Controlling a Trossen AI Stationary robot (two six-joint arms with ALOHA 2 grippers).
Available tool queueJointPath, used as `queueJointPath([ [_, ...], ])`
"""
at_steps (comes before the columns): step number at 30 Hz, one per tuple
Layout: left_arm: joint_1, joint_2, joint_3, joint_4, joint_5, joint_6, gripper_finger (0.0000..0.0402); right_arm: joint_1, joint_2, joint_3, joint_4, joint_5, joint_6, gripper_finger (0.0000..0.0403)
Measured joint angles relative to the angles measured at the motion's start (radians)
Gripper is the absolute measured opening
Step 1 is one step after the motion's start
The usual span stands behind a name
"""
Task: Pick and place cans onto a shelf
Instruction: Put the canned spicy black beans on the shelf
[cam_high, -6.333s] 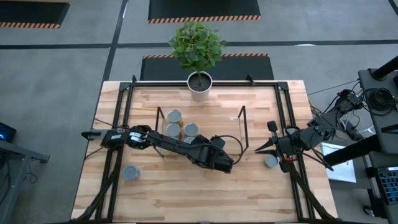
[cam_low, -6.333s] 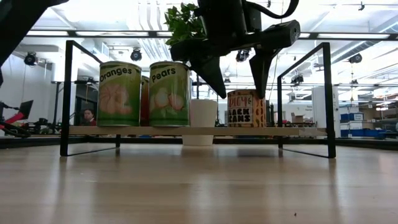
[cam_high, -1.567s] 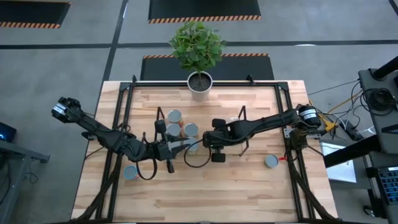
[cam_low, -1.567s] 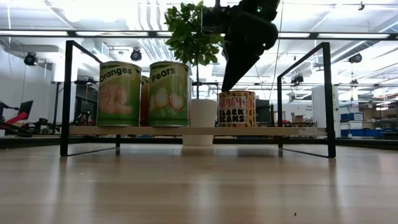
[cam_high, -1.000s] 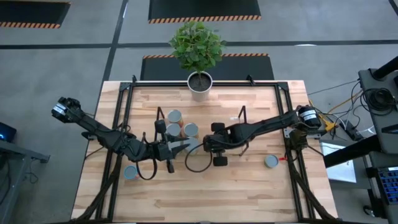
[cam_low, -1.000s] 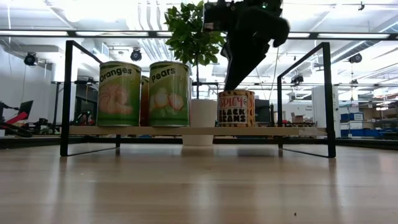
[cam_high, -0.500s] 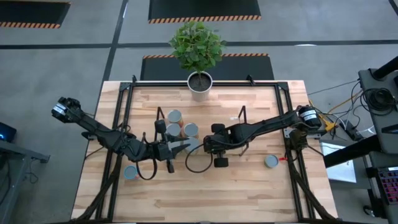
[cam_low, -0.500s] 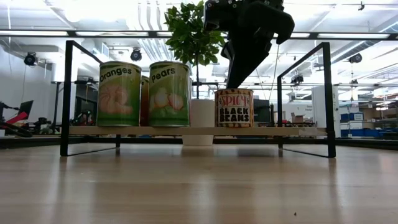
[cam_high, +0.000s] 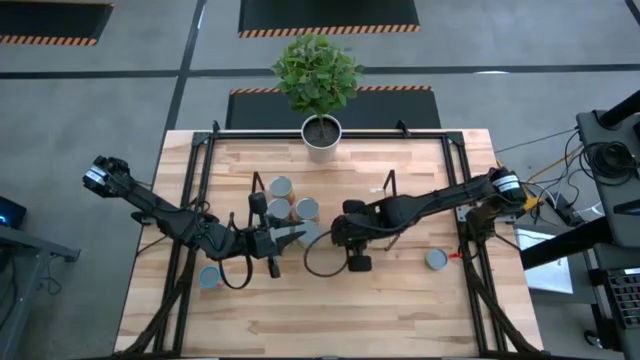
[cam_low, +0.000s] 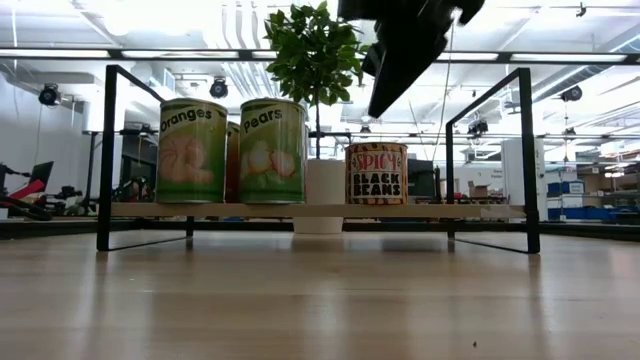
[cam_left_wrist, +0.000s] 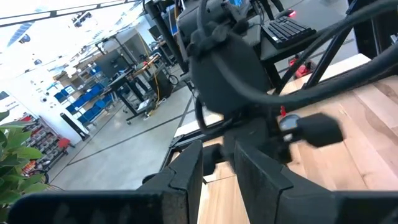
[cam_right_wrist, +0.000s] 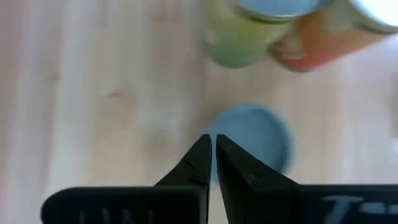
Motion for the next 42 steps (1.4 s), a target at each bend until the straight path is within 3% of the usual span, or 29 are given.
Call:
queueJointPath([
  [16, 0.0, 0.0, 0.0, 0.0, 0.001, 0.0, 0.0077, 0.083, 0.078, 0.0, 0.003, -0.019, 0.051, 0.0013],
  [42, 0.0, 0.001, 0.0, 0.001, 0.001, 0.0, 0.0077, 0.081, 0.091, -0.005, -0.017, 0.114, 0.073, 0.0013],
])
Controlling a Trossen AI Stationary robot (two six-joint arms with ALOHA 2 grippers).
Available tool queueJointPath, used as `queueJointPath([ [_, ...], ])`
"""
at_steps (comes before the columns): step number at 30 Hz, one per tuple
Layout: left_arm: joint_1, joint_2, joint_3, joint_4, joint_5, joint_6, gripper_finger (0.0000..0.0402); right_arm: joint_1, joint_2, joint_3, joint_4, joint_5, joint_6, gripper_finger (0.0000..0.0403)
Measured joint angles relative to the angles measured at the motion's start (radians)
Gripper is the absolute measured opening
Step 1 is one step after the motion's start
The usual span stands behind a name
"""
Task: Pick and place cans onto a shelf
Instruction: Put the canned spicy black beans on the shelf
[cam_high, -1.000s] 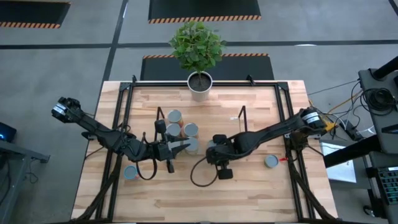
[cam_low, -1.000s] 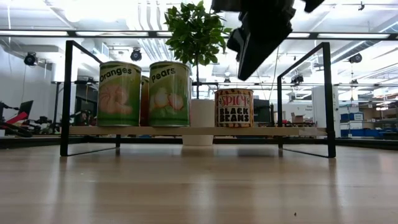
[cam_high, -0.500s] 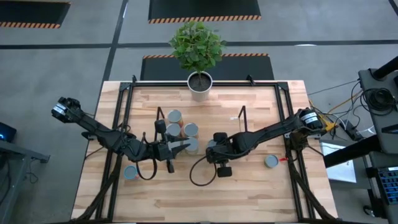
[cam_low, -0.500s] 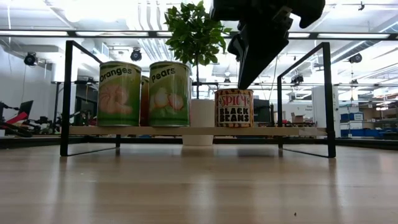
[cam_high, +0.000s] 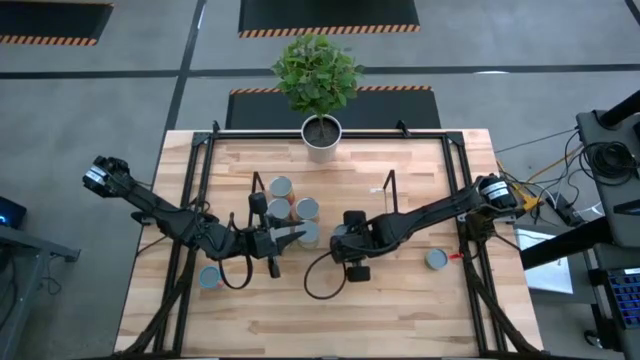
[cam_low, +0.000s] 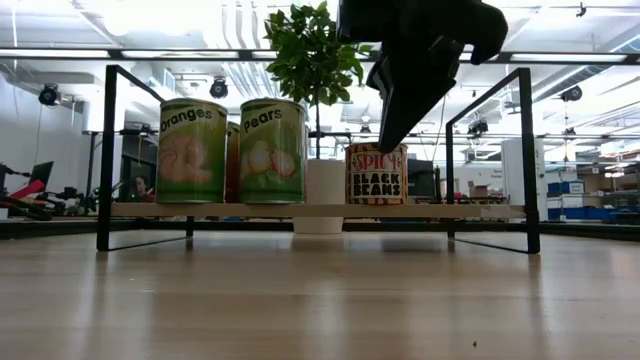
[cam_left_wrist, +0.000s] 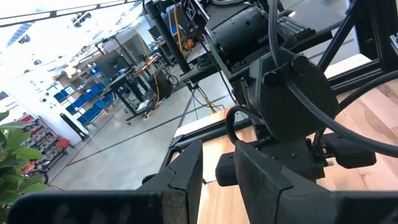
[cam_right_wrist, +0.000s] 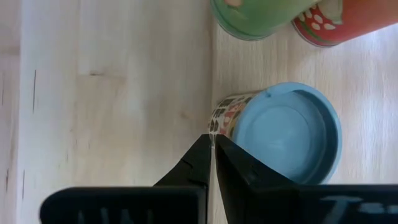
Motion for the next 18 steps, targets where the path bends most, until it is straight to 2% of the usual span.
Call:
queueJointPath([
  [18, 0.0, 0.0, 0.0, 0.0, 0.0, 0.0, 0.0077, 0.0, 0.0, 0.0, -0.011, 0.026, -0.002, 0.0013],
])
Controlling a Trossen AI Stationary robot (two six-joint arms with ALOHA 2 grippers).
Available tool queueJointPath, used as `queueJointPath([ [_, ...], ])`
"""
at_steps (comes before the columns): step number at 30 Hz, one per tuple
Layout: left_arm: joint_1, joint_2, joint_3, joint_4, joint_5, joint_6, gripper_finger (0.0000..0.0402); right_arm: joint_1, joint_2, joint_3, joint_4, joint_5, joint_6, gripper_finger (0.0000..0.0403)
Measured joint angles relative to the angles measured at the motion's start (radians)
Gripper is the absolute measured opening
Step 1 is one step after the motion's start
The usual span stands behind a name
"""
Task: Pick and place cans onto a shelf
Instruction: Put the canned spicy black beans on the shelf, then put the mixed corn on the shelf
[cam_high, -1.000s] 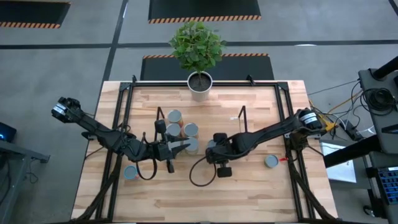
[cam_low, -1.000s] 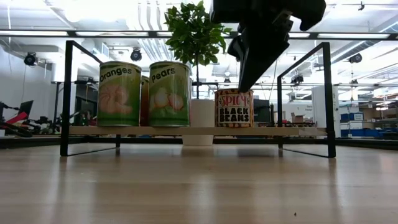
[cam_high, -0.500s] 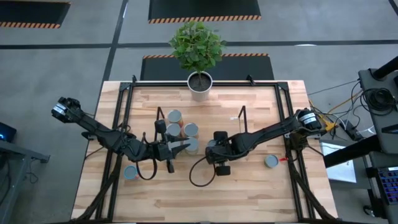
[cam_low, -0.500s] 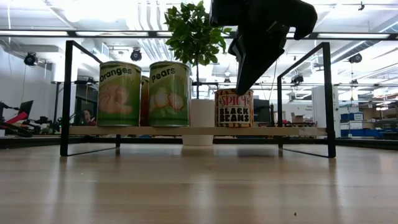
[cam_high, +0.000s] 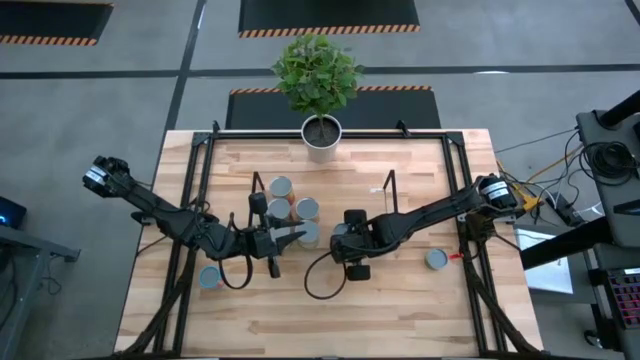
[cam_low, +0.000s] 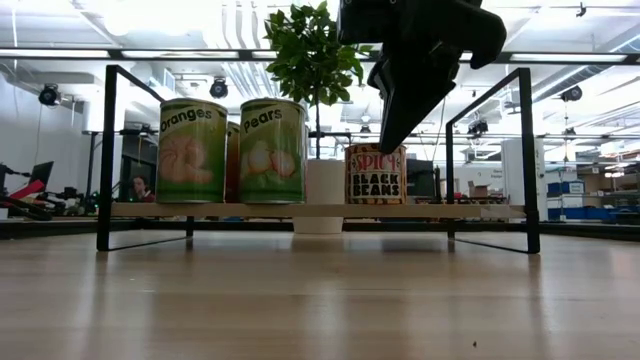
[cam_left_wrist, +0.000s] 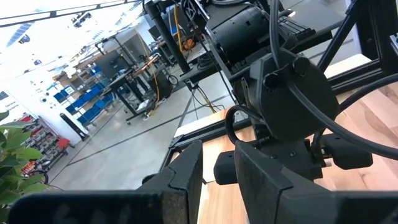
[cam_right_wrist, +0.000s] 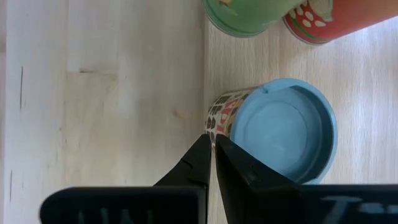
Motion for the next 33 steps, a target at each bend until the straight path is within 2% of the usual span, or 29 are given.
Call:
queueJointPath([
  [27, 0.0, 0.0, 0.0, 0.0, 0.0, 0.0, 0.0077, 0.0, 0.0, 0.0, -0.045, 0.0, -0.001, 0.0013],
  [33, 0.0, 0.0, 0.0, 0.0, 0.0, 0.0, 0.0077, 0.025, -0.045, -0.001, -0.04, 0.007, -0.017, 0.0013],
])
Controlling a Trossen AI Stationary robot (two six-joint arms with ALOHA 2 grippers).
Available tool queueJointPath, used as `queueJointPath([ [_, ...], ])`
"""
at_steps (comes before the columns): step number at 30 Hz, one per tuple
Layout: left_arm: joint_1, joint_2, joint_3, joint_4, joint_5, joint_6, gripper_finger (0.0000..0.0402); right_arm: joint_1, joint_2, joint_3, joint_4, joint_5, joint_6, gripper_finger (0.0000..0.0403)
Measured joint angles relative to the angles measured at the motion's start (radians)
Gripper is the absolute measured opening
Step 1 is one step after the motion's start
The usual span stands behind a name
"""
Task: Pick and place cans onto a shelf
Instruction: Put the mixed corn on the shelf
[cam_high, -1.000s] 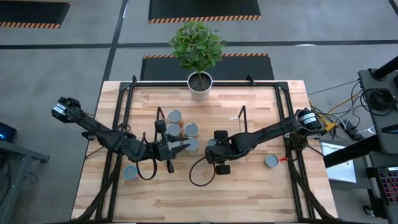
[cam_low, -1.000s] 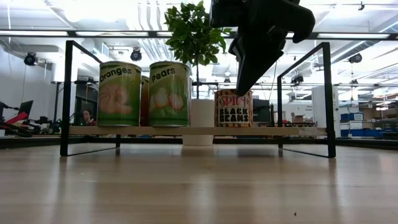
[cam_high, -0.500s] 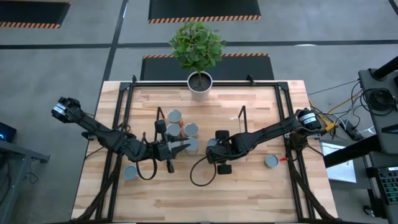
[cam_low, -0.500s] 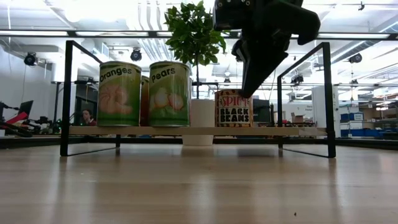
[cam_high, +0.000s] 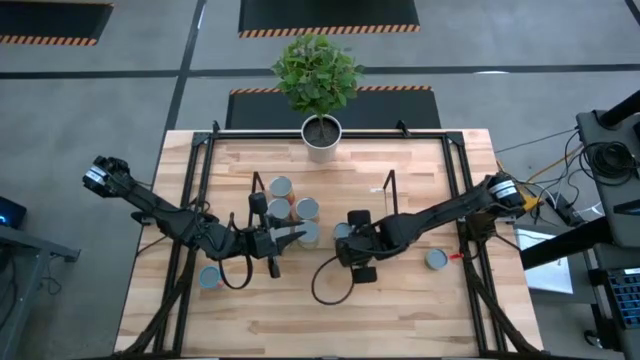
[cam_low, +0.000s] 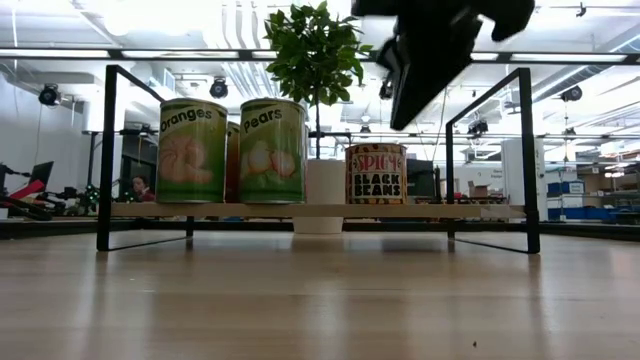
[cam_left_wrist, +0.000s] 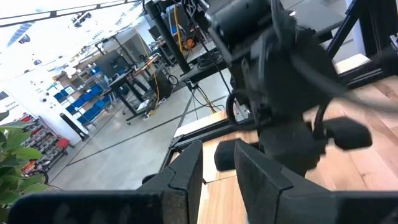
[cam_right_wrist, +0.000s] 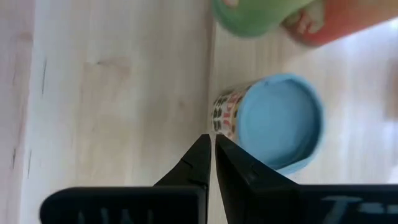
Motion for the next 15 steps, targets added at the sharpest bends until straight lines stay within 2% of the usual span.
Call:
queueJointPath([
  [8, 0.0, 0.0, 0.0, 0.001, 0.0, -0.024, 0.0077, 0.067, -0.116, -0.088, 0.113, 0.101, -0.035, 0.0013],
  [15, 0.0, 0.0, 0.0, 0.005, 0.0, -0.095, 0.0077, 0.091, -0.302, -0.31, 0.416, 0.127, -0.115, 0.0013],
])
